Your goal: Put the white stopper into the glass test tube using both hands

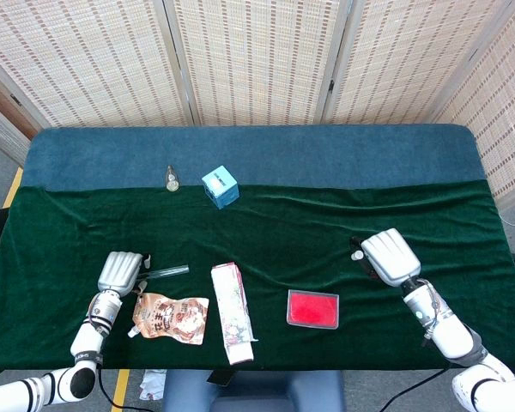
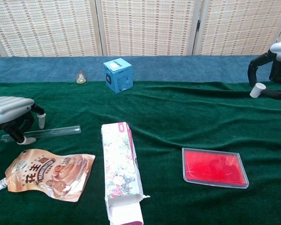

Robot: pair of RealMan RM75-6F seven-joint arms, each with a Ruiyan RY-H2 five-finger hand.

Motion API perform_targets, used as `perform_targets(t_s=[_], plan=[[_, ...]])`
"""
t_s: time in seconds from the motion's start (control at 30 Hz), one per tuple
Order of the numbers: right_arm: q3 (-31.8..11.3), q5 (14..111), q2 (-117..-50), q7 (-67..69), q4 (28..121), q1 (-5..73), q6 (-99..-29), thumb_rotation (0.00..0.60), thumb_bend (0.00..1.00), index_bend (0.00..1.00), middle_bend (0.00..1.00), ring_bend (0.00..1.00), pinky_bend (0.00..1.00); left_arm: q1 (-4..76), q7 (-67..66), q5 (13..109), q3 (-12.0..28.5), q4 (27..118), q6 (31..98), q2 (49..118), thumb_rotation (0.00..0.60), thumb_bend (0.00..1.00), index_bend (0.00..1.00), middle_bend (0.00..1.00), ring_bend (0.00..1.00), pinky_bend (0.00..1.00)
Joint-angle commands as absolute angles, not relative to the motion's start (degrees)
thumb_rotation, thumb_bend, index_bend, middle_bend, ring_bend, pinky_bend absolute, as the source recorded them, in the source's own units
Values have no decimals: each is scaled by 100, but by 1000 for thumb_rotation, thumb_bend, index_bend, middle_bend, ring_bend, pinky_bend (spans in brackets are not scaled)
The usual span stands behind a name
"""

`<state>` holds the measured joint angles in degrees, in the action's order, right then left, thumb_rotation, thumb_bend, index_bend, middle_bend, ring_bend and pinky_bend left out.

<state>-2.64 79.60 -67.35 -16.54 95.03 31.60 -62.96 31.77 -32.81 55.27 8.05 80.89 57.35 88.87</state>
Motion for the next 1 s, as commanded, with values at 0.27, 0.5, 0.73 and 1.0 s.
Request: perform_targets(t_s=[0.27,0.5,0.73,1.0], plan=[[-295,7958,-6764,-1588,9442,3141,-6239,591,631,755,1000,1000,1000,3214,-3258,5417,745,8080,5713,8857,600,331,516,790,745,840],[-322,7949,-6775,-1548,9429,3120,-6203,591,632,755,1000,1000,1000,3245,-3083,5406,737,7988,5682,8893,600,361,568,804,755,840],[-346,7962,-6760,-1479,9420,3086,-6208,590,634,756,1000,1000,1000,3239,-2614,5543,803,7923,5653,8882,600,447,641,829,775,850],[-422,8022,-6685,-1280,9493,3022,-6328,591,634,758,1000,1000,1000,3186,-1716,5956,952,7843,5713,8799,600,531,670,852,797,861]])
